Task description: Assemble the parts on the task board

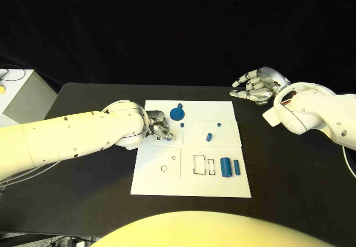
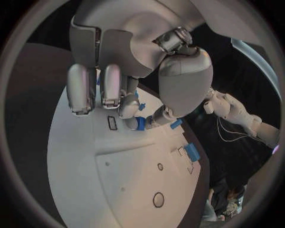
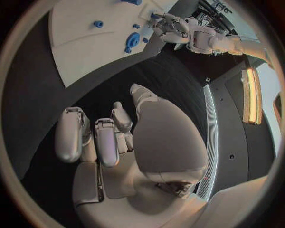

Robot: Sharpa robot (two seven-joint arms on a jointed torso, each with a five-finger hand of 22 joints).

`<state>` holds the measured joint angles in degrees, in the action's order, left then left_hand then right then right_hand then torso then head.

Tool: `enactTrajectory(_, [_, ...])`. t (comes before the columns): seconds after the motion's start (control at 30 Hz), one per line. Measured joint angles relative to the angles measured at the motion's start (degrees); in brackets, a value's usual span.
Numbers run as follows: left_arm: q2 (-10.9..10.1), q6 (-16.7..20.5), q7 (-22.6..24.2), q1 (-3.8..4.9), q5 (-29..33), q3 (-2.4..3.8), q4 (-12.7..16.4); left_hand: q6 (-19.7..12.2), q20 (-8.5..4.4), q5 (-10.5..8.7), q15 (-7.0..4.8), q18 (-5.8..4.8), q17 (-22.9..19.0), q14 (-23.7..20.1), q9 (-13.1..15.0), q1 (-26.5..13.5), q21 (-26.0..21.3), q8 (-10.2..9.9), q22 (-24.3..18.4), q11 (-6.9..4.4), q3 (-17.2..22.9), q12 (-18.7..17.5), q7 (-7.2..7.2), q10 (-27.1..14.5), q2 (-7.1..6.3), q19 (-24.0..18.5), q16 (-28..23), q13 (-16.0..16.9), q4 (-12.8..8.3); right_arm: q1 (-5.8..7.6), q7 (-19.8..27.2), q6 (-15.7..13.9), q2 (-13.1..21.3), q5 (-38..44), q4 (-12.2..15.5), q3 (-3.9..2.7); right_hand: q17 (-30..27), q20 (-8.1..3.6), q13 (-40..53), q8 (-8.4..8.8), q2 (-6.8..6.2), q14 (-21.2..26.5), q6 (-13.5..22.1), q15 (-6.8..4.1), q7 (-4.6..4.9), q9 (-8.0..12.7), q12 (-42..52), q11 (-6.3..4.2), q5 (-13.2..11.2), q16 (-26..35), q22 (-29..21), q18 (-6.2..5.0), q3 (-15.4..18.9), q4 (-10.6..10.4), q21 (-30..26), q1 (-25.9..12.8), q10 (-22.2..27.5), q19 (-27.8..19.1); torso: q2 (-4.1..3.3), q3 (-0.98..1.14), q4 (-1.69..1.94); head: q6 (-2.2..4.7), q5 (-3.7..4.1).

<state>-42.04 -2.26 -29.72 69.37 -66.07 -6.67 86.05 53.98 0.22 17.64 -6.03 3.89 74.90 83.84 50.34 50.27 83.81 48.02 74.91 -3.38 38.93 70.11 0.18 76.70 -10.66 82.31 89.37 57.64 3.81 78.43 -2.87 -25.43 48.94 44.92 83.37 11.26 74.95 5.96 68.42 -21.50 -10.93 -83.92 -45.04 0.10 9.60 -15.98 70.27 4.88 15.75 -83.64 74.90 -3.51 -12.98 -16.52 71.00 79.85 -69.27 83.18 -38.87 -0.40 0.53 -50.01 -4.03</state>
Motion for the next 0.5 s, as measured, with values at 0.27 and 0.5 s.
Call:
enactTrajectory(0.27, [-0.1,0.5,0.0,-0.03,0.8,0.03,0.2,-1.1,0.00,-0.13,0.00,0.00,0.0,0.0,-0.1,1.6,0.0,-0.7,0.0,0.01,-0.1,-0.4,0.18,-0.9,1.64,0.0,0.0,-1.1,0.1,-0.05,0.0,0.0,0.0,0.0,0.0,0.00,0.0,0.00,0.0,0.00,0.00,0.0,0.0,0.00,0.00,0.0,0.0,0.00,0.0,0.0,0.0,0.00,0.0,0.0,0.0,0.0,0.0,0.0,-0.01,-0.02,0.03,0.00,0.09])
enactTrajectory(0.5, [-0.3,0.9,-0.1,-0.05,2.3,0.26,0.3,-1.9,0.01,-0.31,0.00,0.00,0.0,0.0,-0.2,3.6,-0.5,-1.3,0.0,0.21,0.3,-1.1,0.41,-1.7,2.99,-0.5,0.0,-2.0,0.4,-0.10,0.0,0.0,0.0,0.0,0.0,0.00,0.0,0.00,0.0,0.00,0.00,0.0,0.0,0.00,0.00,0.0,0.0,0.00,0.0,0.0,0.0,0.00,0.0,0.0,0.0,0.0,0.0,0.0,-0.01,-0.02,0.05,0.00,0.13])
